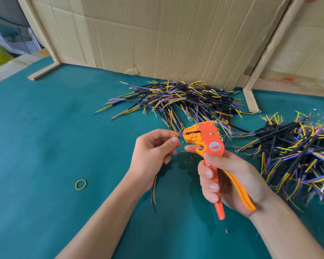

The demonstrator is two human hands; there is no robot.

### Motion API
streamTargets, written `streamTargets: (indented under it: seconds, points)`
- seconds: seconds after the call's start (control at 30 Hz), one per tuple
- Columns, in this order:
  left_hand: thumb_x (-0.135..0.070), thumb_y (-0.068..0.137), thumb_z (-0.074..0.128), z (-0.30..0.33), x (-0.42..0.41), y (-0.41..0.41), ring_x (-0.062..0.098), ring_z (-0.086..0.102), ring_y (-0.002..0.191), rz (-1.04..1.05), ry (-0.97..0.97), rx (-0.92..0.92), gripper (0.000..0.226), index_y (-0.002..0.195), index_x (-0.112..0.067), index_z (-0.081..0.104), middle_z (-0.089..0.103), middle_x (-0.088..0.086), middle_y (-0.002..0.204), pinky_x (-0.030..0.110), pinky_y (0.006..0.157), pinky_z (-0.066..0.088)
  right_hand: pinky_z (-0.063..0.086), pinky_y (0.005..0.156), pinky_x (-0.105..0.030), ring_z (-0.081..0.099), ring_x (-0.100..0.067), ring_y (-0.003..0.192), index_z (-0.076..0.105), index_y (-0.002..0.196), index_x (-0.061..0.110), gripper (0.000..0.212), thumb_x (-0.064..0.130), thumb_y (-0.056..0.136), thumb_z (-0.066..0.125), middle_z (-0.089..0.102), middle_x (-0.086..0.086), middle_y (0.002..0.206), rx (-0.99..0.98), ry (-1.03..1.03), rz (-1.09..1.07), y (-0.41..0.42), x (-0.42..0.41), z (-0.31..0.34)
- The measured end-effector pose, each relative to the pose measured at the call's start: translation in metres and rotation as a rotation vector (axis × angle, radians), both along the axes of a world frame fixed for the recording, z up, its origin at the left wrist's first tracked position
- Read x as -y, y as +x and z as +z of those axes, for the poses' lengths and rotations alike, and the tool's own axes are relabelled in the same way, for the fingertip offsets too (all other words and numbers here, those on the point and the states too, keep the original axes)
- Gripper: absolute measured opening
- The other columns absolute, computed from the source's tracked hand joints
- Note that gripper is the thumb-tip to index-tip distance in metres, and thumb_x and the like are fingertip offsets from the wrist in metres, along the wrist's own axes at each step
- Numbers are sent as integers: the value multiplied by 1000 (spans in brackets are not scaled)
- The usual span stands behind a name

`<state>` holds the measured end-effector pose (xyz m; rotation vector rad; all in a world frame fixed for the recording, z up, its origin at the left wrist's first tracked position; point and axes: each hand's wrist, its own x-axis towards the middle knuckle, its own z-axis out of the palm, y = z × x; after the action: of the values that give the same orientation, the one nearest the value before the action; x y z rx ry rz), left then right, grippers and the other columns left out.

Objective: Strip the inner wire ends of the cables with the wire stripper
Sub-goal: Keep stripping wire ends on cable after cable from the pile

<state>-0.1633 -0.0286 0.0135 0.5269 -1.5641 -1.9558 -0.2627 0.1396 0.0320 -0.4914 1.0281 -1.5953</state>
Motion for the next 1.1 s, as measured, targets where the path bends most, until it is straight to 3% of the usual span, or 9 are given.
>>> streamTargets:
  seconds: [0.07,0.17,0.33,0.43,0.57,0.73,0.8,0.93,1.1]
  points:
    - [1,93,65,0,0,0,11,54,57,-6,29,-1,8,90,-3,71,69,7,73,18,45,38,44,45,-29,46,-16,49,61,133,2,61,28,82,82,48,-5,69,35,-47,15,1,0,-1]
    - [2,93,65,1,-1,0,11,53,57,1,44,3,8,90,-3,71,69,7,73,18,45,38,43,44,-30,46,-18,48,66,124,-1,64,26,71,90,49,-8,70,56,-42,-36,5,1,-1]
    - [2,94,64,0,1,-1,11,51,56,24,37,27,11,87,-5,70,68,6,71,18,44,36,49,51,-35,57,-25,57,72,96,4,41,18,65,94,61,-19,81,92,-27,-47,8,1,-1]
    - [1,94,64,0,2,-1,10,50,55,33,45,33,12,85,-6,69,68,5,70,18,44,35,55,65,-43,65,-33,73,71,102,2,38,17,72,90,67,-27,96,138,-31,-46,3,1,-5]
    - [-1,94,64,-1,2,-1,9,47,54,55,45,41,15,82,-9,67,67,3,71,17,45,34,60,82,-48,72,-41,93,74,108,-3,49,20,69,92,66,-36,117,172,-18,-128,-7,-1,-6]
    - [-1,95,63,0,3,-2,9,45,53,82,36,20,16,81,-9,67,66,3,71,16,44,33,51,94,-64,66,-48,109,62,132,-2,62,10,76,85,62,-35,128,151,22,4,-10,-11,1]
    - [-2,95,63,1,3,-2,9,44,53,86,32,16,15,82,-8,67,66,4,71,16,45,33,50,91,-67,67,-50,105,62,132,-1,57,10,80,81,63,-36,124,156,61,45,-5,-9,4]
    - [-1,95,63,1,2,-2,10,44,54,70,23,20,14,83,-8,68,66,4,71,16,45,33,57,73,-55,67,-41,79,66,125,0,46,15,82,75,66,-31,101,111,136,-8,5,1,3]
    - [-1,95,63,2,1,-1,10,43,54,54,2,40,16,82,-10,68,66,3,71,17,46,33,55,72,-50,62,-37,78,64,127,-2,55,4,76,83,61,-27,95,65,64,8,7,0,1]
